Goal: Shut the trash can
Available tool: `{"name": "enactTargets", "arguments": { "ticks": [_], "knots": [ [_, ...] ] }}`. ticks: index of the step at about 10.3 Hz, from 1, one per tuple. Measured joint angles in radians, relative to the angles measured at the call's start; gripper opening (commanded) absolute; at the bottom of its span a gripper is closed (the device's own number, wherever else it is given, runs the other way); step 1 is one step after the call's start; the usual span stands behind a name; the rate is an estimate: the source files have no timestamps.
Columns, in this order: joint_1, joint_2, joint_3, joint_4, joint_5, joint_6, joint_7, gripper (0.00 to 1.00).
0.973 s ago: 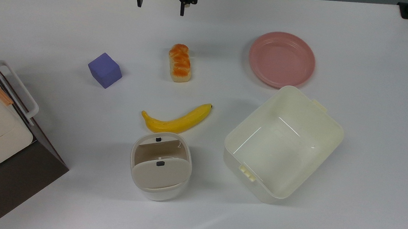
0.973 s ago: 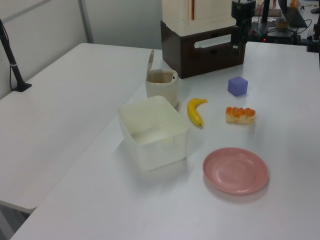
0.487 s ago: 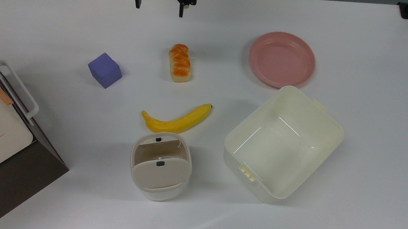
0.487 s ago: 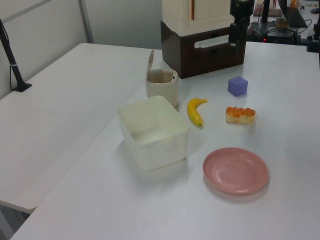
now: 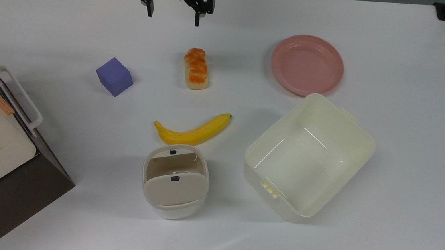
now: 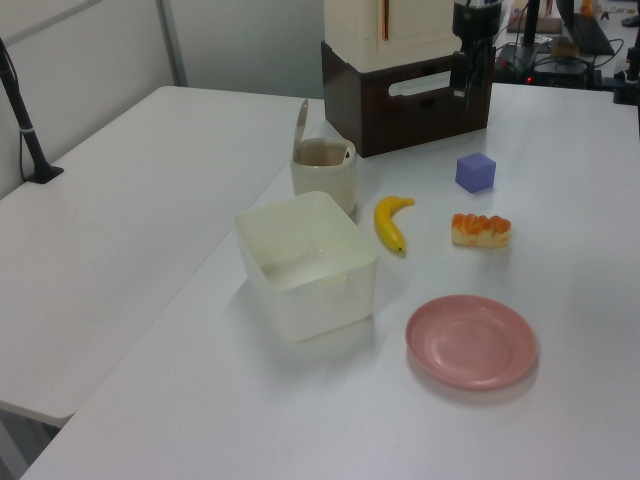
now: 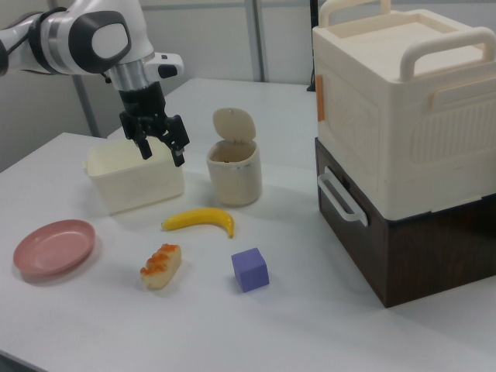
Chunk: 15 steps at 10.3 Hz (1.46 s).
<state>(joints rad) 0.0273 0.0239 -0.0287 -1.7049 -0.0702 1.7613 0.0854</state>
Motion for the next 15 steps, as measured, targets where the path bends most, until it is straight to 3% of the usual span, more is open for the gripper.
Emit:
{"name": "enactTargets", "arguments": {
  "ticks": [2,5,7,10,15],
  "knots": [
    [0.001,0.009,0.002,0.0,0.0,0.003,-0.033,0.27],
    [0.001,0.023,0.003,0.001,0.049,0.048,-0.082,0.0],
    [0.001,0.035,0.002,0.0,0.073,0.152,-0.083,0.0],
    [-0.002,0.118,-0.001,0.022,0.083,0.453,-0.083,0.0],
    [-0.03,0.364,0.0,0.207,0.089,0.882,-0.079,0.0]
  ]
}}
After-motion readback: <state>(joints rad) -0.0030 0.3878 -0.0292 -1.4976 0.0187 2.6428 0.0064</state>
